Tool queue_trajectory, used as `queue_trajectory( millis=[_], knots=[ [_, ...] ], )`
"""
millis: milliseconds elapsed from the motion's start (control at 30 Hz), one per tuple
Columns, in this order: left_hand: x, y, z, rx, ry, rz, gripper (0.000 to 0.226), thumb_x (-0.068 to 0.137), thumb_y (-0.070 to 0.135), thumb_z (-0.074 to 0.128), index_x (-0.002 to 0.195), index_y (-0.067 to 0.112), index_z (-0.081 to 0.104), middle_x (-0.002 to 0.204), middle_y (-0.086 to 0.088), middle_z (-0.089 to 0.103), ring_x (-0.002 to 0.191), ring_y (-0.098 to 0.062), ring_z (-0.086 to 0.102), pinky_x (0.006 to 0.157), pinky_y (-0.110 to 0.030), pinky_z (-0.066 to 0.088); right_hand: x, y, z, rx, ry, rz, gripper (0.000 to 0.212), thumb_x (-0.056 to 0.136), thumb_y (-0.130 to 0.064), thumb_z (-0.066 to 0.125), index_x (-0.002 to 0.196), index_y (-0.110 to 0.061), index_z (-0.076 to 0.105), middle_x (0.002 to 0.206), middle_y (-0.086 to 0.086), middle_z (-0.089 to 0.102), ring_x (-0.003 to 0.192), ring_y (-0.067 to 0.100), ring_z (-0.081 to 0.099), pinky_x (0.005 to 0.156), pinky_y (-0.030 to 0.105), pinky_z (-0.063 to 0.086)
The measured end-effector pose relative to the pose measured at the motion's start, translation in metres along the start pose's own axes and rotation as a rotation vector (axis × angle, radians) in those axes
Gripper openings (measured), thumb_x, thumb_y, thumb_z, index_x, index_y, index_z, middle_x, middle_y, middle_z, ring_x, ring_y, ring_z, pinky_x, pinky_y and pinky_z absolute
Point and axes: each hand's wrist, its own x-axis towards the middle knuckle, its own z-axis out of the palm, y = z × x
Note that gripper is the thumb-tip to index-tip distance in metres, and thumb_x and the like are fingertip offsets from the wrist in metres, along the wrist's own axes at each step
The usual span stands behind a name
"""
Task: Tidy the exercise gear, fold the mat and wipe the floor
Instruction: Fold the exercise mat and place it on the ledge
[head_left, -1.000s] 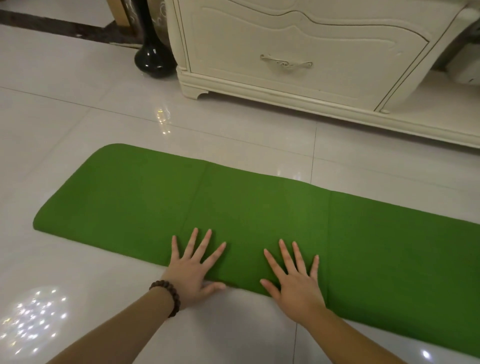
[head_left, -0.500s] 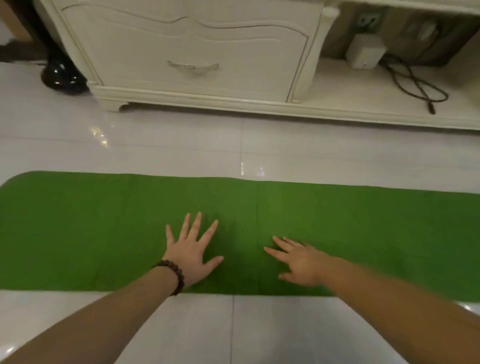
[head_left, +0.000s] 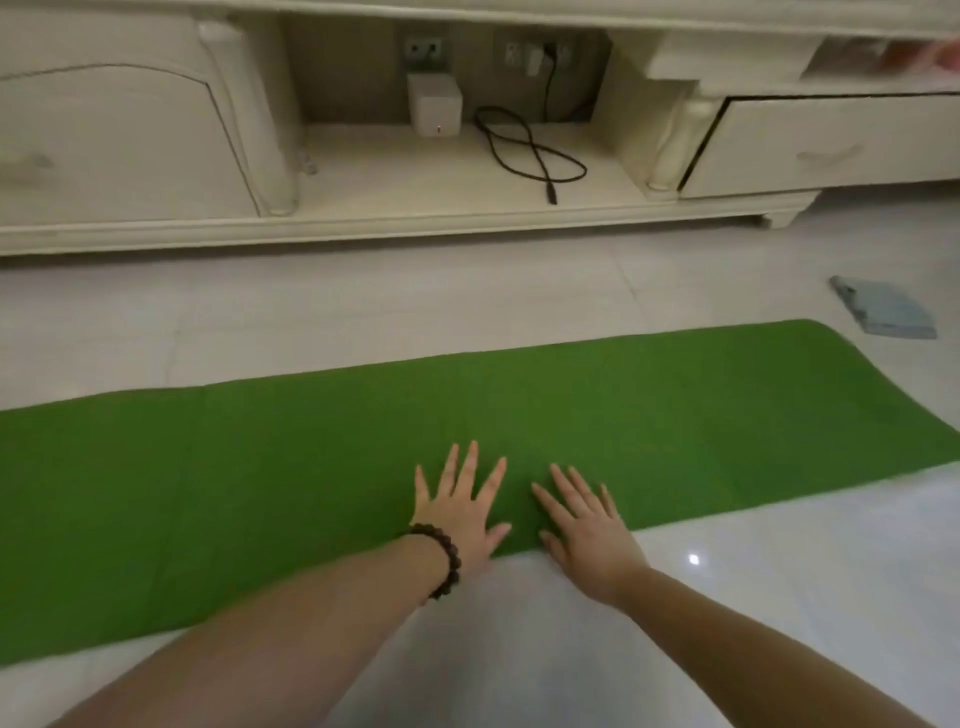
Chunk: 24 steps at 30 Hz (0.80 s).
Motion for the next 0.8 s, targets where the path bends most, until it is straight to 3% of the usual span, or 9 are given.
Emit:
queue_trajectory(
  millis=[133, 233, 333, 400, 500, 567, 633, 733, 800],
  knots=[
    [0.009, 0.063, 0.058, -0.046, -0.028, -0.158, 0.08, 0.085, 0.078, 0.015, 0.146, 0.038, -0.018, 0.151, -0.002, -0.032, 0.143, -0.033, -0.025, 0.106, -0.071, -0.012, -0.001, 0.055, 0.036, -0.094, 0.012, -0.092, 0.056, 0.092, -0.055, 0.027, 0.145, -0.036, 0.031, 0.152, -0.002, 0.031, 0.14, 0.024, 0.026, 0.11, 0.054, 0.022],
    [0.009, 0.063, 0.074, -0.018, 0.001, -0.163, 0.08, 0.085, 0.077, 0.011, 0.149, 0.032, 0.027, 0.156, -0.01, 0.024, 0.142, -0.039, 0.018, 0.103, -0.07, 0.006, -0.007, 0.131, 0.044, -0.171, 0.107, -0.018, 0.057, 0.093, -0.061, 0.023, 0.146, -0.039, 0.022, 0.152, -0.001, 0.03, 0.139, 0.027, 0.032, 0.111, 0.051, 0.017],
    [0.014, 0.053, 0.078, 0.056, -0.012, -0.167, 0.066, 0.095, 0.063, 0.005, 0.144, 0.032, 0.036, 0.148, -0.011, 0.043, 0.139, -0.042, 0.027, 0.098, -0.073, 0.017, -0.007, 0.189, 0.032, -0.182, 0.135, 0.103, 0.061, 0.095, -0.058, 0.017, 0.142, -0.024, 0.037, 0.143, 0.011, 0.046, 0.128, 0.037, 0.046, 0.097, 0.061, 0.038],
    [0.019, 0.053, 0.068, 0.15, -0.042, -0.15, 0.073, 0.09, 0.057, -0.013, 0.149, 0.026, 0.018, 0.155, -0.016, 0.028, 0.141, -0.045, 0.01, 0.099, -0.079, 0.016, -0.003, 0.203, 0.03, -0.23, 0.054, 0.044, 0.052, 0.098, -0.039, 0.021, 0.135, -0.008, 0.041, 0.129, 0.025, 0.055, 0.115, 0.044, 0.056, 0.083, 0.063, 0.049],
    [0.016, 0.065, 0.053, 0.163, -0.163, -0.147, 0.086, 0.071, 0.047, -0.029, 0.151, 0.02, -0.015, 0.16, -0.011, -0.014, 0.143, -0.04, -0.019, 0.108, -0.07, -0.002, -0.009, 0.206, 0.021, -0.296, 0.114, -0.037, 0.052, 0.079, -0.009, 0.032, 0.125, 0.002, 0.054, 0.116, 0.032, 0.06, 0.099, 0.045, 0.064, 0.072, 0.057, 0.055],
    [0.01, 0.073, 0.047, 0.134, -0.147, -0.17, 0.069, 0.089, 0.047, -0.016, 0.153, 0.02, -0.011, 0.161, -0.005, -0.015, 0.145, -0.035, -0.019, 0.111, -0.067, -0.004, -0.019, 0.204, 0.013, -0.261, 0.148, -0.025, 0.055, 0.073, -0.003, 0.031, 0.116, 0.001, 0.064, 0.112, 0.029, 0.064, 0.096, 0.042, 0.066, 0.07, 0.055, 0.056],
    [0.003, 0.074, 0.054, 0.096, -0.11, -0.158, 0.072, 0.087, 0.046, -0.012, 0.154, 0.023, 0.002, 0.162, -0.005, -0.007, 0.145, -0.034, -0.017, 0.109, -0.071, 0.002, -0.029, 0.194, 0.017, -0.242, 0.147, -0.025, 0.058, 0.069, 0.0, 0.037, 0.121, -0.003, 0.062, 0.115, 0.026, 0.064, 0.101, 0.04, 0.065, 0.076, 0.054, 0.055],
    [-0.005, 0.065, 0.073, 0.091, -0.071, -0.094, 0.069, 0.083, 0.051, 0.027, 0.141, 0.02, 0.048, 0.151, -0.009, 0.038, 0.142, -0.034, 0.019, 0.1, -0.071, 0.022, -0.035, 0.185, 0.037, -0.207, 0.116, 0.047, 0.064, 0.072, -0.002, 0.028, 0.134, -0.007, 0.042, 0.127, 0.024, 0.058, 0.115, 0.041, 0.057, 0.099, 0.053, 0.037],
    [-0.007, 0.061, 0.08, 0.108, -0.038, -0.067, 0.073, 0.079, 0.06, 0.043, 0.141, 0.021, 0.047, 0.15, -0.006, 0.041, 0.139, -0.033, 0.028, 0.102, -0.064, 0.017, -0.036, 0.176, 0.036, -0.159, 0.076, 0.103, 0.068, 0.073, -0.005, 0.023, 0.14, -0.007, 0.034, 0.135, 0.022, 0.051, 0.122, 0.039, 0.052, 0.102, 0.049, 0.029]
  ],
)
